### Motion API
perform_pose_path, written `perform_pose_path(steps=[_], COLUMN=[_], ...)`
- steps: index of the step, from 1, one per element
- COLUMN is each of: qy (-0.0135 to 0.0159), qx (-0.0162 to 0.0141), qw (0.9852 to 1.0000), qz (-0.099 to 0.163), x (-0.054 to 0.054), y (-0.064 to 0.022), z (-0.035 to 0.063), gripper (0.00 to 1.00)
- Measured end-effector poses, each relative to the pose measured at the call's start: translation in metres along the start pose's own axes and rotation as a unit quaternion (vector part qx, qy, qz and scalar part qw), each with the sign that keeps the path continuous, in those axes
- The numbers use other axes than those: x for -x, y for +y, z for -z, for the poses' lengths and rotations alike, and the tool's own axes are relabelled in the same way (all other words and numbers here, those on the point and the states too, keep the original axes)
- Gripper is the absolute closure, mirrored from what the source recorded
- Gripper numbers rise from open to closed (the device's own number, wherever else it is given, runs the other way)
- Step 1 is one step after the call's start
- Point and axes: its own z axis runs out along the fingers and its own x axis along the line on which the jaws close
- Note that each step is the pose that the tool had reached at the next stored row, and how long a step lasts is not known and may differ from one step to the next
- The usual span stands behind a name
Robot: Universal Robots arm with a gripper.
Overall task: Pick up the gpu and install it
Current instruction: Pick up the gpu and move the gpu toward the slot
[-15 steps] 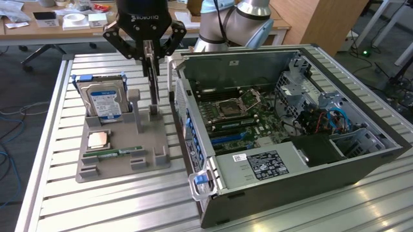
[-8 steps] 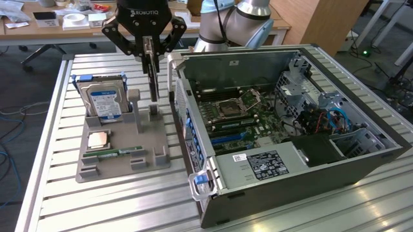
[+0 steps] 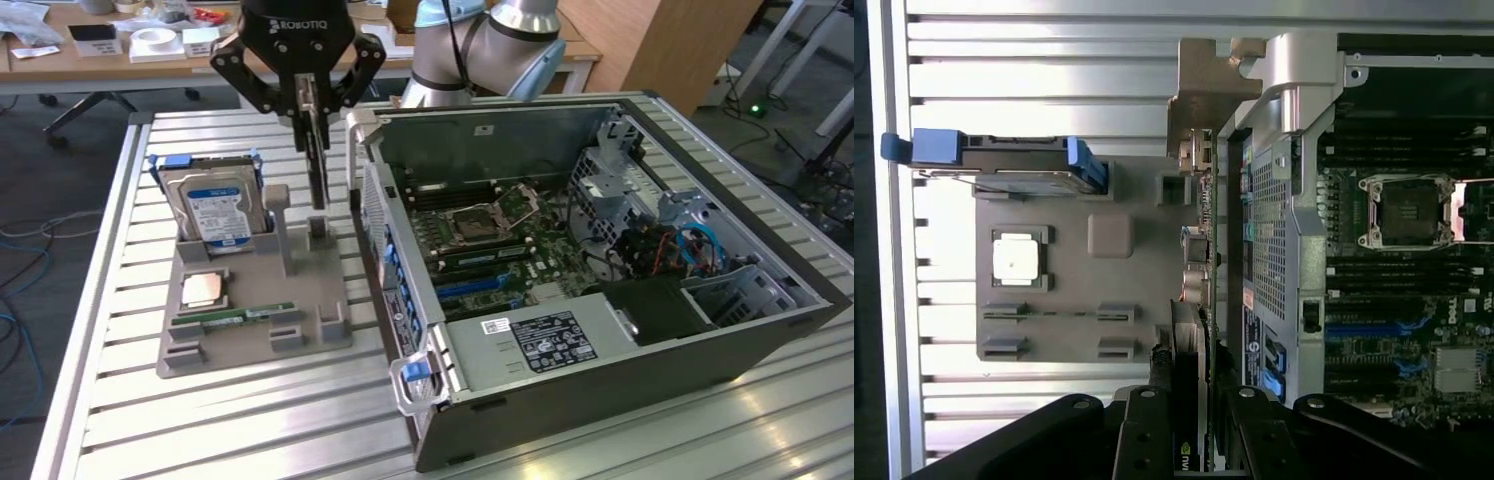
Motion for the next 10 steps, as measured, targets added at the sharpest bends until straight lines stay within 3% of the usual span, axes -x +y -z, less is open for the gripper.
perform_pose_path(steps=[10], qy=[-0.0001], qx=[0.0], qw=[1.0], qz=[0.0], x=[0.0001], y=[0.0001], z=[0.0037], gripper=[0.74])
